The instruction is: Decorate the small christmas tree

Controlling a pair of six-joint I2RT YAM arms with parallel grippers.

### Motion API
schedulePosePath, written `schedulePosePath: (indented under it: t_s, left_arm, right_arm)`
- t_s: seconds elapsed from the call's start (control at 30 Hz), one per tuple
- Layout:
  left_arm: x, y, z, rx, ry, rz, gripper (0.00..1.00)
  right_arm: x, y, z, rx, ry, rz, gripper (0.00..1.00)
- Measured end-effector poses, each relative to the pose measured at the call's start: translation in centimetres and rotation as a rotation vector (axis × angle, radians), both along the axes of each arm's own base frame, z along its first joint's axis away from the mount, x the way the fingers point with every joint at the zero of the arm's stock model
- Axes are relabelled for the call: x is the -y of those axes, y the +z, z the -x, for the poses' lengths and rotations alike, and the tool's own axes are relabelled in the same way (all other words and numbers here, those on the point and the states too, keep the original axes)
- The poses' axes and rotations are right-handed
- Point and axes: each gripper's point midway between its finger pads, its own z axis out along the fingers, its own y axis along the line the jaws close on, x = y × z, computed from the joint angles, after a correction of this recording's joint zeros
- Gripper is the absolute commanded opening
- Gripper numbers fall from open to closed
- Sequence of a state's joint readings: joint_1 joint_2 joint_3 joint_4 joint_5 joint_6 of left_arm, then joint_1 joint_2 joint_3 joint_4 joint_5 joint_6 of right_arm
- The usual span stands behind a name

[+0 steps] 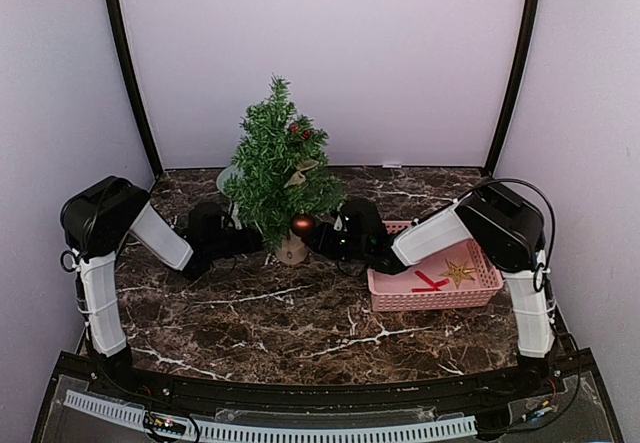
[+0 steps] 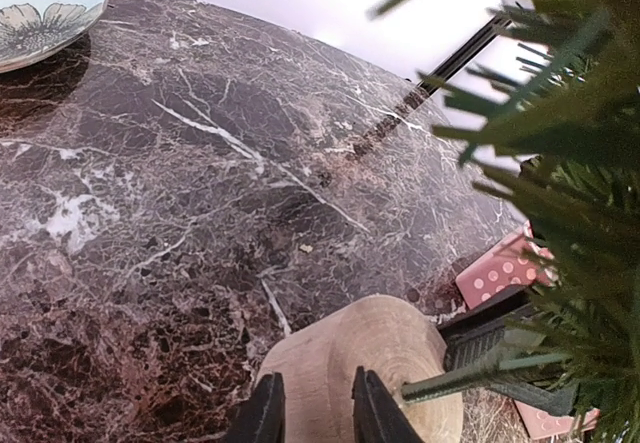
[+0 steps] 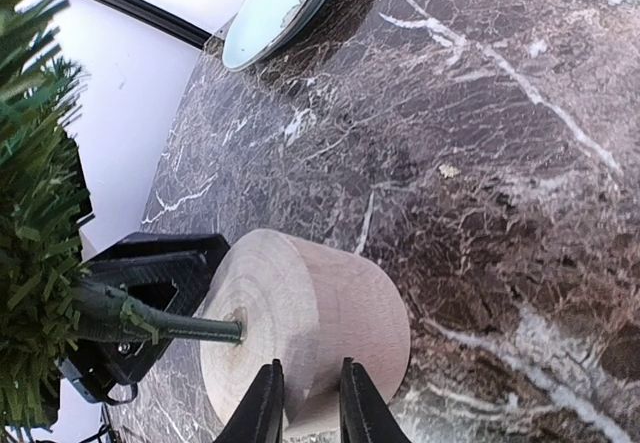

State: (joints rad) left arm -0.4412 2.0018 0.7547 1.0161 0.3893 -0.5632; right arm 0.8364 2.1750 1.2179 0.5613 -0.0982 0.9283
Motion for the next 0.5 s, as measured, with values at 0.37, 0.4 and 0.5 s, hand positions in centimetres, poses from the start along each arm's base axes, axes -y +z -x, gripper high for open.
schedulePosePath:
  t_s: [0.37, 0.4, 0.5]
  left_arm:
    - [0.1, -0.4, 1.4, -0.014, -0.013, 0.030, 0.22]
    - [0.1, -0.4, 1.5, -0.015, -0.013, 0.034, 0.22]
    - [0.3, -0.4, 2.2, -0.015, -0.016, 0.047, 0.22]
  right_arm:
    - [-0.1, 0.3, -2.1, 0.015, -0.002, -0.018, 0.20]
    - [-0.1, 0.3, -2.2, 0.014, -0.001, -0.020, 0.20]
    - [-0.1, 0.1, -2.5, 0.009, 0.002, -0.024, 0.19]
